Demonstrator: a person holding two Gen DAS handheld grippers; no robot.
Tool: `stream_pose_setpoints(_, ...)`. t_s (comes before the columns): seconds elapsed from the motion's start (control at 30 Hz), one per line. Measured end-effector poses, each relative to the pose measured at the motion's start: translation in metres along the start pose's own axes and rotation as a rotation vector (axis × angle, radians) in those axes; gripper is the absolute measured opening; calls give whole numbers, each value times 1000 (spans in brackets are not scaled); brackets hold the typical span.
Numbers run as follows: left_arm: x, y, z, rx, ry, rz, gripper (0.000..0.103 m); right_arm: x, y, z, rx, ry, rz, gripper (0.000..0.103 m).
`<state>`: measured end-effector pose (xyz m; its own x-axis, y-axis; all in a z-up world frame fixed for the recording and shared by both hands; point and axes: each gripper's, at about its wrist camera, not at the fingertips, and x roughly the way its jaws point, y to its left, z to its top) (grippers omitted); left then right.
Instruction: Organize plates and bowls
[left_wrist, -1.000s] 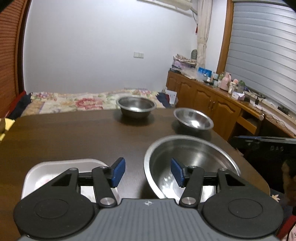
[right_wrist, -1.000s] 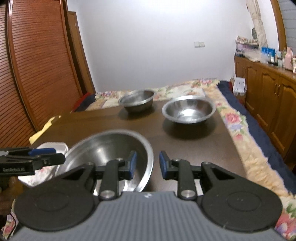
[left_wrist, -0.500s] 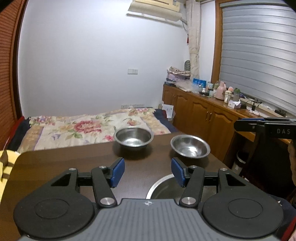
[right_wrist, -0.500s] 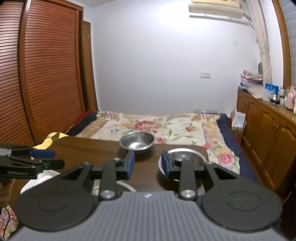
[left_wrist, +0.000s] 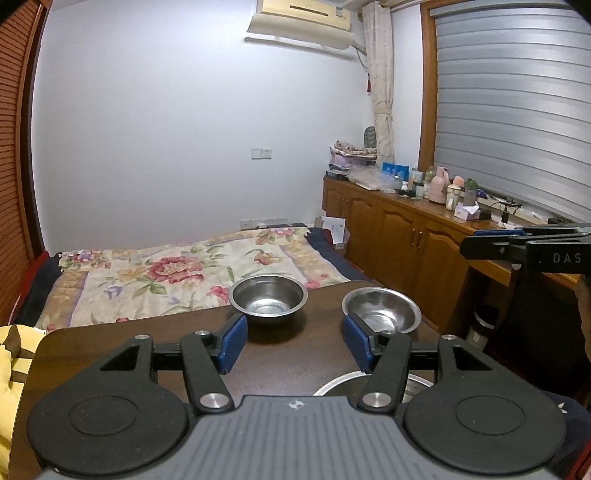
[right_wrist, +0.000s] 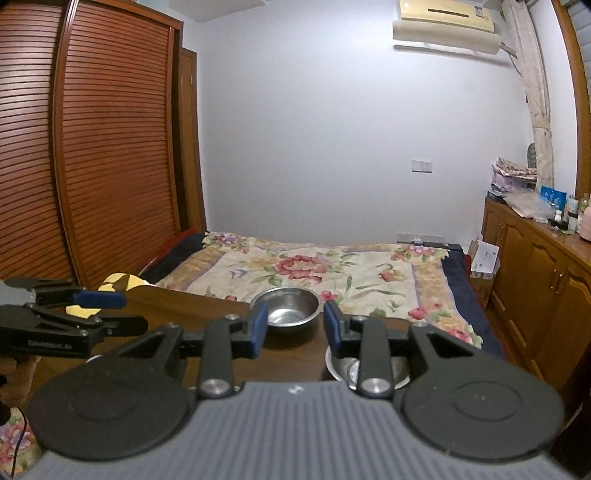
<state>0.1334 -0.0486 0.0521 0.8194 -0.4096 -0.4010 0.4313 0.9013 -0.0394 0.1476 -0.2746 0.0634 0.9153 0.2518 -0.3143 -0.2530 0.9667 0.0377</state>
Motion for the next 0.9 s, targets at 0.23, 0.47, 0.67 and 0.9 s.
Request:
stream_pose_setpoints(0.23,29,14,12,20,13,33,61,20,-3,4,-22,10,-22,35)
stream_pose_setpoints(0.47,64,34,22,-3,38,65,61,42,-8,16,-36,9,-36,35)
stream_pose_setpoints(0.67,95,46,30,-13,70,80,61,65,-16,31,-47,17,-35,36)
stream_pose_setpoints(0.9,137,55,31,-33,121,62,61,114,-28,25,-8,98,-9,37)
